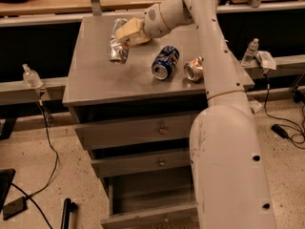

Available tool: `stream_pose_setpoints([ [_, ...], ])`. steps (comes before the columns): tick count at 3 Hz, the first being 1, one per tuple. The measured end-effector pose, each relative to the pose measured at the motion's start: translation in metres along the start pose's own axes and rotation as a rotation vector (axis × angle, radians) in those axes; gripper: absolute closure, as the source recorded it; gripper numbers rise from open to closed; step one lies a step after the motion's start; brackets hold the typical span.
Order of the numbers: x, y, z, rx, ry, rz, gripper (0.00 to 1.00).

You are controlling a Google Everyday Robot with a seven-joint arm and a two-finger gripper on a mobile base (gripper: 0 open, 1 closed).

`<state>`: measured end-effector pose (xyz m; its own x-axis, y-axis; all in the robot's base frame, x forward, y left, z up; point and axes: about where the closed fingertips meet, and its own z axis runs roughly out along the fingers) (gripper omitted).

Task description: Pick redbull can from bottom drawer and place on counter

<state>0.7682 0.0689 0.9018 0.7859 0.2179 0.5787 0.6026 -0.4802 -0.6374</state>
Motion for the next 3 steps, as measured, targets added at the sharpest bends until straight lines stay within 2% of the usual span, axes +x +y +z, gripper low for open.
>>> stream_pose_setpoints([
  [1,-0.0031,0.0040,0.0041,-0.009,-0.018,0.036,0.80],
  [3,0.0000,-0.0005,0.0009,-0.083,-0.039,0.028,0.35],
])
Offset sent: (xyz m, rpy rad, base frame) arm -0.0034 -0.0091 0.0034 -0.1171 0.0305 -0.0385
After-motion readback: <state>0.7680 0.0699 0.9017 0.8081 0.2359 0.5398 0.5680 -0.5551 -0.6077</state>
